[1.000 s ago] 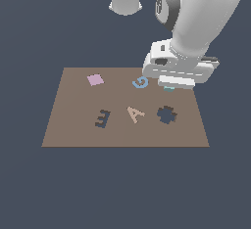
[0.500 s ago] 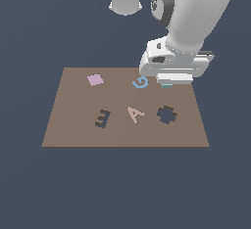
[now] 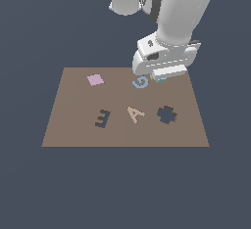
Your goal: Insert a designated object into the corresponding slot on a board.
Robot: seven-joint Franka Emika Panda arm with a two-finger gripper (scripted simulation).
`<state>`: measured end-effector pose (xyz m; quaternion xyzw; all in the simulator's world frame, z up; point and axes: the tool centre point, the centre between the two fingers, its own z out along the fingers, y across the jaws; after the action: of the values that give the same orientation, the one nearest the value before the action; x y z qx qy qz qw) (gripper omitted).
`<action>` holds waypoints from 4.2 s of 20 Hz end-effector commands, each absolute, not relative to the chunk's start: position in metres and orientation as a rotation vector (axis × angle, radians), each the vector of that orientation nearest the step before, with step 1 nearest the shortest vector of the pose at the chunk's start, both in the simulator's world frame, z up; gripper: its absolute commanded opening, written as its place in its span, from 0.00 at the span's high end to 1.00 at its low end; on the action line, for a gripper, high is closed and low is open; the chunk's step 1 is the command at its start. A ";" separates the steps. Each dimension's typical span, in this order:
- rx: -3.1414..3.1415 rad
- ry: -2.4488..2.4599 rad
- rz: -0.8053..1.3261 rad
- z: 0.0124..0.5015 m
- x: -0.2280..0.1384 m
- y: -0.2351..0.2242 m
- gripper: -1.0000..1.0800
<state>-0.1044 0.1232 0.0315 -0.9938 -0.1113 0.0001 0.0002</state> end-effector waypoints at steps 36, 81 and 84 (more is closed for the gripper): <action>-2.357 -2.078 -0.003 0.036 -0.111 -0.032 1.00; -0.517 -3.099 -0.001 0.040 0.058 -0.078 1.00; -0.468 -3.107 -0.001 0.040 0.061 -0.075 1.00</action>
<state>0.0592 -0.0763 0.0399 -0.1575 -0.9875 -0.0005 0.0000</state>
